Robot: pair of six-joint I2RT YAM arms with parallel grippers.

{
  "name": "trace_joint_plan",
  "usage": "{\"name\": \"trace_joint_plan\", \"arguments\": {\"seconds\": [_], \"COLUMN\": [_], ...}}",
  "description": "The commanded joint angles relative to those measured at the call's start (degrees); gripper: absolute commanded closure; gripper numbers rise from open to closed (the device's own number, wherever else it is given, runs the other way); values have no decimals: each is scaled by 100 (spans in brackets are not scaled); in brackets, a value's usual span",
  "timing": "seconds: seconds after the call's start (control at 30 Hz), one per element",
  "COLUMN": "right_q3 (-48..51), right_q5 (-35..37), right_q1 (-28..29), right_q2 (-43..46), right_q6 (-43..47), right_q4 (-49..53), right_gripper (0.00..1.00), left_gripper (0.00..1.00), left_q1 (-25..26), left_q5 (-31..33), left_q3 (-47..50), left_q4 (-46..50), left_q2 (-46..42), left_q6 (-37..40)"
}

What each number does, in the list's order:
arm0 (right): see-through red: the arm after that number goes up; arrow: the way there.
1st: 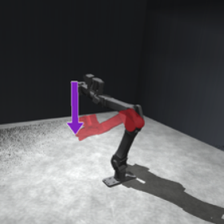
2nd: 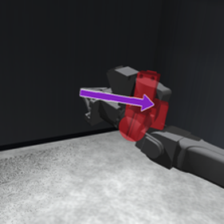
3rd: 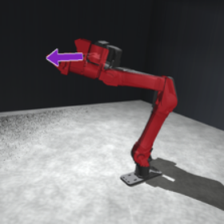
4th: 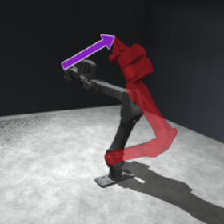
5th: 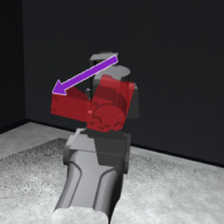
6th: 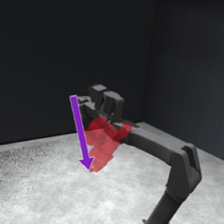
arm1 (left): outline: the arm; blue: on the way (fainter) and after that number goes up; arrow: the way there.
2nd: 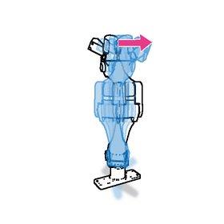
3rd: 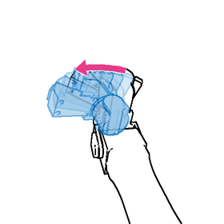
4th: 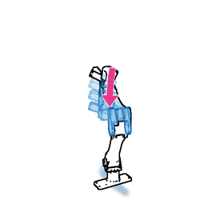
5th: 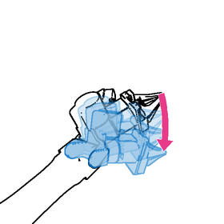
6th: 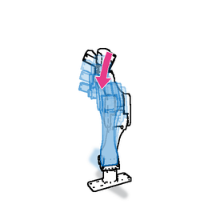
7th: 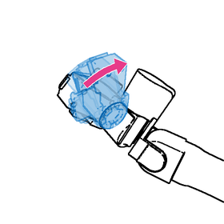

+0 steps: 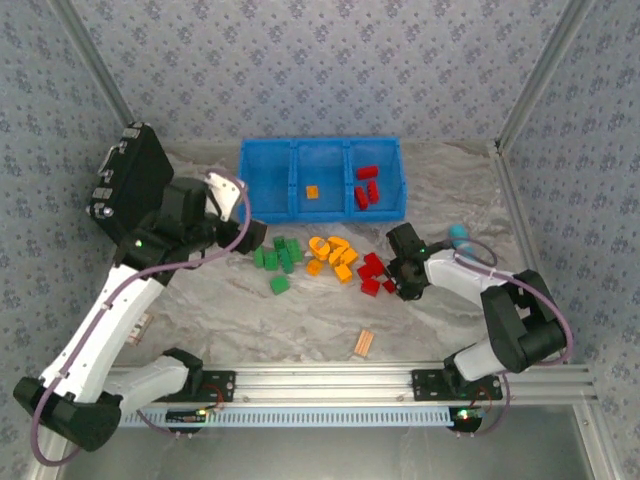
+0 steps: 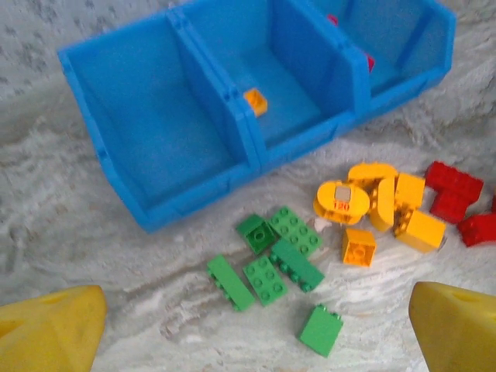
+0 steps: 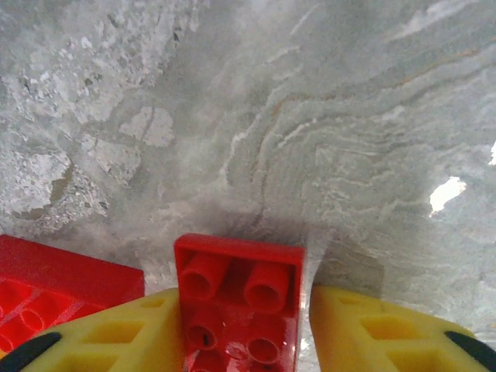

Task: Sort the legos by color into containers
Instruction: Pick up the lego from the middle-right of the table.

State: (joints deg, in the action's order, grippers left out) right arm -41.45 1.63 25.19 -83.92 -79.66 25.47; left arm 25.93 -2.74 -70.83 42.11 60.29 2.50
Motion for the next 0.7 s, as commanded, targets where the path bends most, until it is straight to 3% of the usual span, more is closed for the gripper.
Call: {"name": "trace_joint_plan", "arguments": {"seconds": [0.0,0.27,0.5,0.67], "right_q3": [-7,-413,-684,-1499], "right_q5": [-100,-353,-448,-66], "right_q1": [-47,-260,-457,-333], "right_q2": [-299,-564,-393,-32], "right_q6": [226,1671,2464,3439], "right_q4": [-290,-28,381,1111], "right_gripper": [59,73,76,75], "left_gripper": [0,0,0,0], "left_q1": [35,35,29,-91], "left_q5": [0,-24,299,328], "left_q3": [-834,-2844,-4044,-4604], "left_q4": [600,1546,1875,2021], "left_q2": [333,1629,2417,2843], "left_q6": [348,457,636,699]}}
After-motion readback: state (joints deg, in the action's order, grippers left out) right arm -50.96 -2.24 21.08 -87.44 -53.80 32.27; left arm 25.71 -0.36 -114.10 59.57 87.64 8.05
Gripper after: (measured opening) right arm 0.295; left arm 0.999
